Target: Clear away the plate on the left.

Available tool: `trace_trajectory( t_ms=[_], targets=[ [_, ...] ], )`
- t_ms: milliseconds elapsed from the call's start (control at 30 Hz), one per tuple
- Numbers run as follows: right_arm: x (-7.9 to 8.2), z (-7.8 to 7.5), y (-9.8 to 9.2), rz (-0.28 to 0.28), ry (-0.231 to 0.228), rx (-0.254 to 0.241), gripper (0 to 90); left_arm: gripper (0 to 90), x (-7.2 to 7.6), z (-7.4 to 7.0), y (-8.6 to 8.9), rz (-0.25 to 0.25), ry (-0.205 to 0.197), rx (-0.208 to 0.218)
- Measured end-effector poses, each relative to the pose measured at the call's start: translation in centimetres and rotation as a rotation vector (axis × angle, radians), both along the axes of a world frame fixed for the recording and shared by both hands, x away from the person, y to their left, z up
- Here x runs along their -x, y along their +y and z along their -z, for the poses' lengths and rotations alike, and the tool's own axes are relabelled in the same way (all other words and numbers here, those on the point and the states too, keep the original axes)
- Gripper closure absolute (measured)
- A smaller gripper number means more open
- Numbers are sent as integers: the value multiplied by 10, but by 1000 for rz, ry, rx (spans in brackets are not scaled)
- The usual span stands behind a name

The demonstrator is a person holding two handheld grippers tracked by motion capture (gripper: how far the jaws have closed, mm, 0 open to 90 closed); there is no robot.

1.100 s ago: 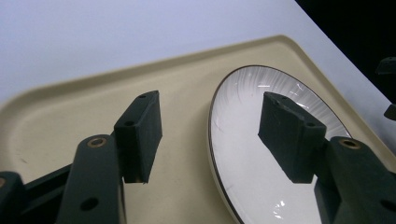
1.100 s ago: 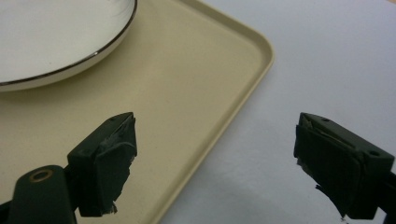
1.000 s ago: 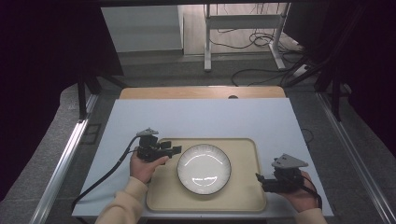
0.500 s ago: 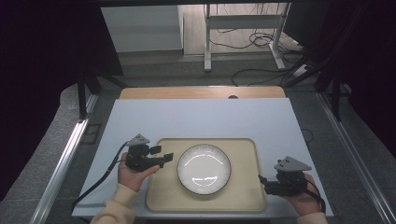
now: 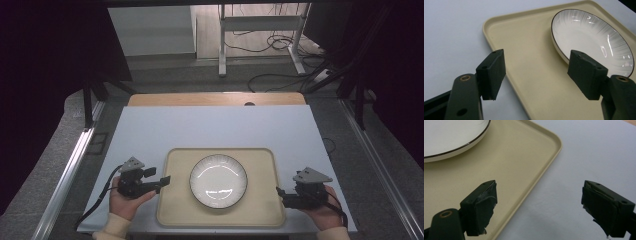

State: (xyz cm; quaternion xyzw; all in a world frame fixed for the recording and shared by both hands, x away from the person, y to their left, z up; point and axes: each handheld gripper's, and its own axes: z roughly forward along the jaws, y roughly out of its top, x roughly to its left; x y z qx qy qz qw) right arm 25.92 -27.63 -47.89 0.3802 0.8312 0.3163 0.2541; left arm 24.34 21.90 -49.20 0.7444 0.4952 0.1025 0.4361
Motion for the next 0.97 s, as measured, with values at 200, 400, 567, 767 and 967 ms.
trace_trajectory(
  t_ms=[200, 400, 567, 767, 967],
  targets=[
    [0, 0, 0, 2, 2, 0, 139, 320, 11, -2, 10, -68, -48, -61],
    [0, 1, 0, 4, 2, 6, 139, 302, 5, 3, 19, -72, -6, -23],
    [0, 1, -1, 12, 2, 7, 139, 306, 3, 2, 27, -98, -12, -16],
    [2, 1, -2, 19, -3, 6, 139, 307, 0, 3, 24, -80, -1, 9],
    [4, 1, -8, 37, -6, 5, 139, 310, -6, 4, 26, -78, 10, 15]
  ],
)
